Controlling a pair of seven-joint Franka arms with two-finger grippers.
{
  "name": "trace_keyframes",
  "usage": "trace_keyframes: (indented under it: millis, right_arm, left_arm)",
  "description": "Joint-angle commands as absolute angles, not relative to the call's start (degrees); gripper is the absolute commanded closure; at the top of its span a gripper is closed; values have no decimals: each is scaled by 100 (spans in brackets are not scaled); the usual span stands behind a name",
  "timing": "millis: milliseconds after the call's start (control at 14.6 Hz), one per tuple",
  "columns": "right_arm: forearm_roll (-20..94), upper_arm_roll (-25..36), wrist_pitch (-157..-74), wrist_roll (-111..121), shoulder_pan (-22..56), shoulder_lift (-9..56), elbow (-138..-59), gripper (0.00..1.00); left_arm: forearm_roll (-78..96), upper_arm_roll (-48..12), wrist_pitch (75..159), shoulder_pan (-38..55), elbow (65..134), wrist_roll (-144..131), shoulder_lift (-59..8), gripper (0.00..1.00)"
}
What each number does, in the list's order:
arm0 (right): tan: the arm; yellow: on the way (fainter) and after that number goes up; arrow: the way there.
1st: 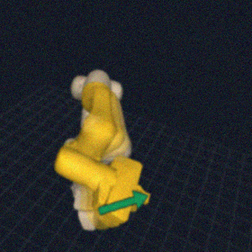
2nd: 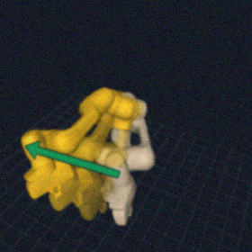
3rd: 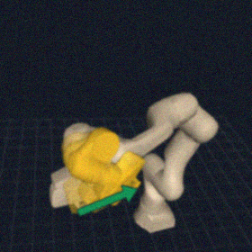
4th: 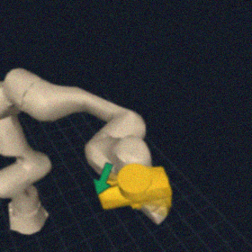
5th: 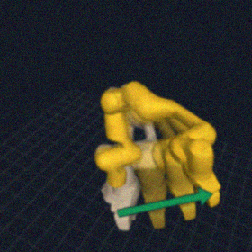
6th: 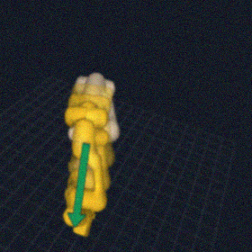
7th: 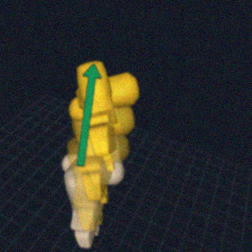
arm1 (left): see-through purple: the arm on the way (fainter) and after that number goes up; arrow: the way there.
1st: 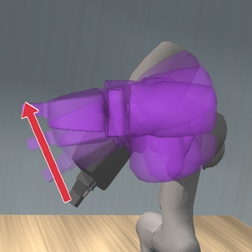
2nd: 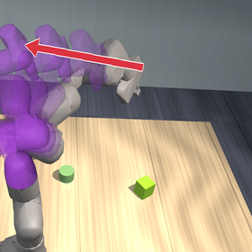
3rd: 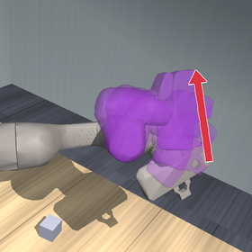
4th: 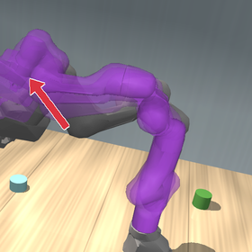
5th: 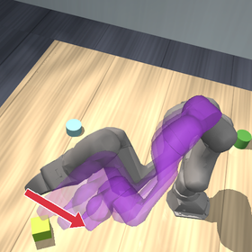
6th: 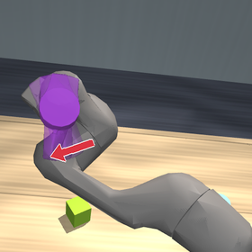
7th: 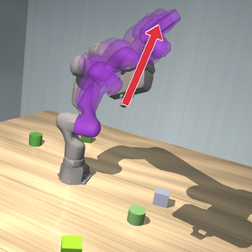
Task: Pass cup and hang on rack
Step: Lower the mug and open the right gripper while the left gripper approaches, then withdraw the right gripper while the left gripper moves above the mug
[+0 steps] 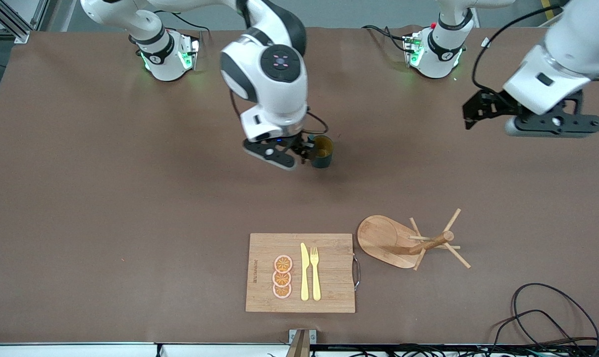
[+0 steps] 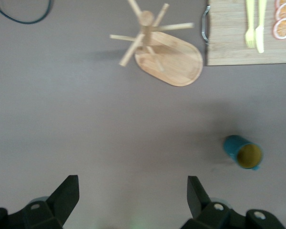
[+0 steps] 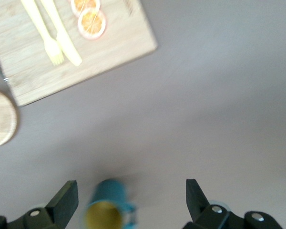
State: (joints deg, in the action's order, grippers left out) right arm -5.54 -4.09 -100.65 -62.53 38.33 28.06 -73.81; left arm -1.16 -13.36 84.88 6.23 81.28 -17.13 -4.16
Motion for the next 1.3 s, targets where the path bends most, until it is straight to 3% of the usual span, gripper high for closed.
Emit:
trace_keyframes:
  millis: [0,275,618,961,1235]
  right_arm:
    - [-721,-492,-9687,-4690,3149,2014,-7989,0]
    - [-712,-492,-9221,-3482,2410,1574,-8033,0]
    - [-642,-492,-9694,-2227,1443,511,-9341,0]
    - [-483,-466,-9537,-591,327,238,-9387,0]
    - [-475,17,-9422,201,185,53,-9387,0]
  left_arm:
    - [-202,-1669,8612,808,7998,-2467,-667,0]
    - [-535,-1688,8981,1519,7998,-3408,-931,0]
    - [-1396,-1688,9237,2714,7998,-5129,-1467,0]
    - [-2310,-1688,9316,3865,8007,-7344,-2038,0]
    - [-2933,-1688,9439,4674,8016,-9302,-2591,0]
